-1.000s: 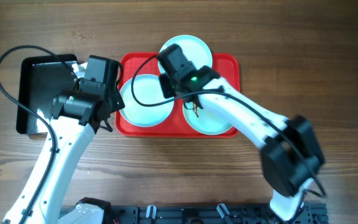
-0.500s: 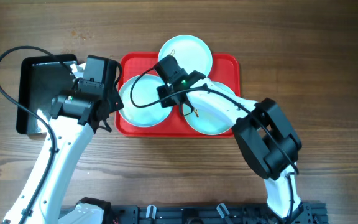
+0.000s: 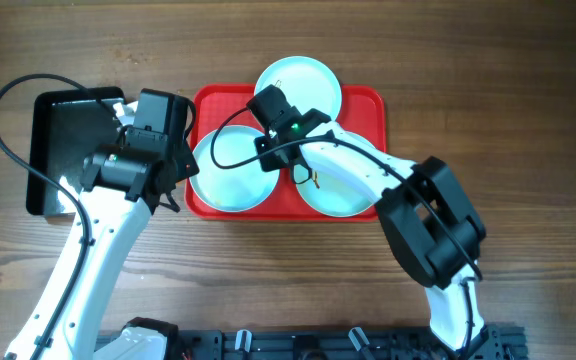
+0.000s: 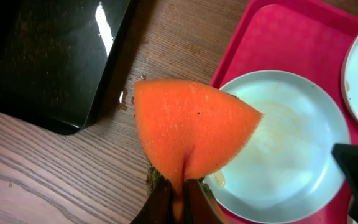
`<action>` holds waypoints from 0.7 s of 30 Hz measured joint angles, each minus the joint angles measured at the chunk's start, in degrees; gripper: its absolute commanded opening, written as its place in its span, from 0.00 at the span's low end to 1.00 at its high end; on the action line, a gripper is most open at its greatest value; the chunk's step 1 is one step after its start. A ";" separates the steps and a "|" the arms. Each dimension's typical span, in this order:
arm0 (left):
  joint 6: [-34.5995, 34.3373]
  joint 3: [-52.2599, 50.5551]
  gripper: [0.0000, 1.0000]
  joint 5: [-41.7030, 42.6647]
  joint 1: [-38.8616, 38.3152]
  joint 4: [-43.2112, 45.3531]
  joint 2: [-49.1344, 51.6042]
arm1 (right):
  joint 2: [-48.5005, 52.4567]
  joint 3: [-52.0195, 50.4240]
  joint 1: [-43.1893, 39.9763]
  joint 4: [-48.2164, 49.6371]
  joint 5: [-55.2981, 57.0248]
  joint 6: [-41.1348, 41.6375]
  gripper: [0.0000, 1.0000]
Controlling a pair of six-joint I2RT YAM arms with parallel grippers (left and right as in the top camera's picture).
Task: Clean dirty plates on tray and stack at the side
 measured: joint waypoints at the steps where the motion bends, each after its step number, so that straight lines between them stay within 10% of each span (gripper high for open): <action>1: 0.00 0.00 0.04 0.00 0.00 0.02 0.00 | -1.18 0.00 0.04 -0.83 1.38 -0.79 0.04; 21: 0.00 0.00 0.04 0.00 0.00 0.07 0.00 | -16.46 1.29 5.86 -3.45 38.71 -18.38 0.04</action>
